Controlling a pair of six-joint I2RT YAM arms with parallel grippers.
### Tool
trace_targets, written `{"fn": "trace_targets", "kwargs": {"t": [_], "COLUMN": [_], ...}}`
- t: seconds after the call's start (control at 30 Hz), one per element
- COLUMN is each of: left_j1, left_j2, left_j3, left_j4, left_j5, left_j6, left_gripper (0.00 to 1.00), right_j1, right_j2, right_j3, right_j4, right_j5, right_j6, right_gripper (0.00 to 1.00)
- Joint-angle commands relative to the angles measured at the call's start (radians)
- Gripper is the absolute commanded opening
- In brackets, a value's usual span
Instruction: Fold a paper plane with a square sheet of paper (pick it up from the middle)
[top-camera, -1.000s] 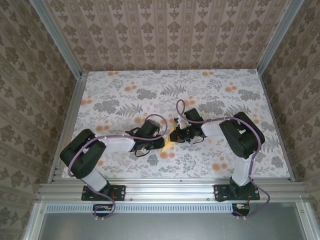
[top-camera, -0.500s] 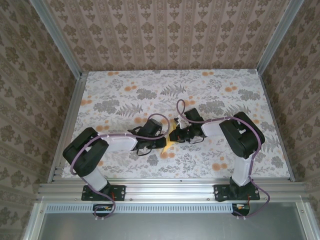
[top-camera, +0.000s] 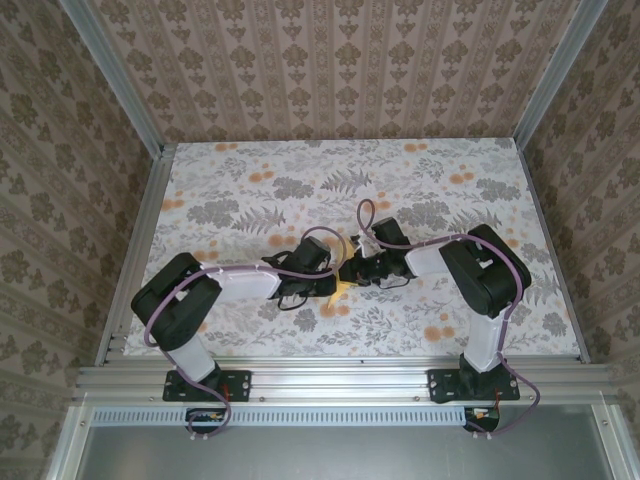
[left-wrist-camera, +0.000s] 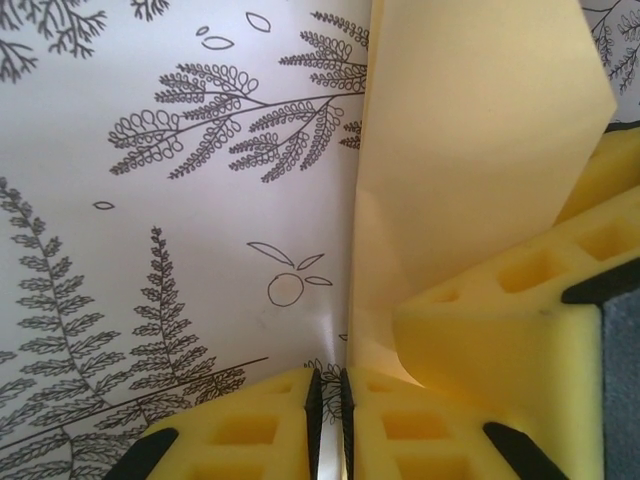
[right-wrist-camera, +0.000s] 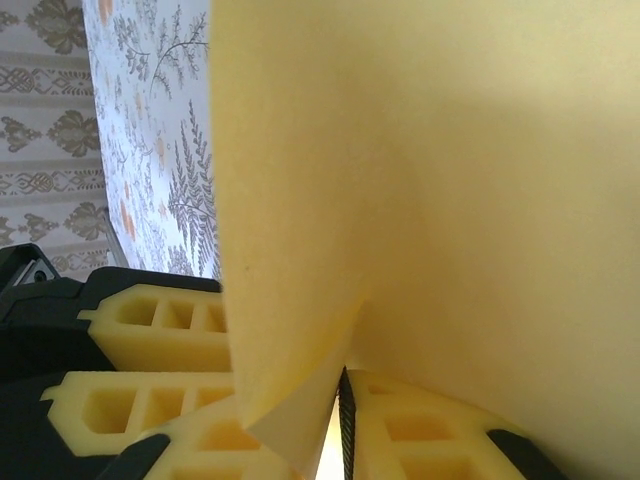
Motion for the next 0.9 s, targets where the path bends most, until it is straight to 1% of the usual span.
{"fn": "trace_targets", "kwargs": {"t": [0.0, 0.27, 0.5, 0.6, 0.7, 0.87], "left_j1": [-0.022, -0.026, -0.016, 0.004, 0.019, 0.02], "left_j2": [0.026, 0.022, -0.02, -0.053, -0.078, -0.071], "left_j3": [0.014, 0.006, -0.012, -0.031, -0.05, -0.045], "left_j4": [-0.032, -0.021, 0.004, 0.011, 0.036, 0.052], "left_j5": [0.006, 0.014, 0.041, 0.055, 0.094, 0.146], "left_j6": [0.034, 0.029, -0.002, -0.029, -0.056, -0.069], "left_gripper": [0.19, 0.2, 0.22, 0.23, 0.24, 0.26], "right_j1": [-0.006, -0.01, -0.013, -0.012, -0.013, -0.013], "right_j2": [0.026, -0.001, -0.004, -0.007, -0.008, -0.006], "right_j3": [-0.052, -0.078, -0.073, -0.07, -0.067, -0.062], "right_j4": [0.001, 0.017, -0.008, -0.018, -0.024, -0.031], "right_j5": [0.124, 0.157, 0.165, 0.162, 0.158, 0.159], "right_j6": [0.021, 0.032, 0.004, -0.013, -0.024, -0.032], "right_gripper": [0.16, 0.01, 0.0, 0.0, 0.0, 0.0]}}
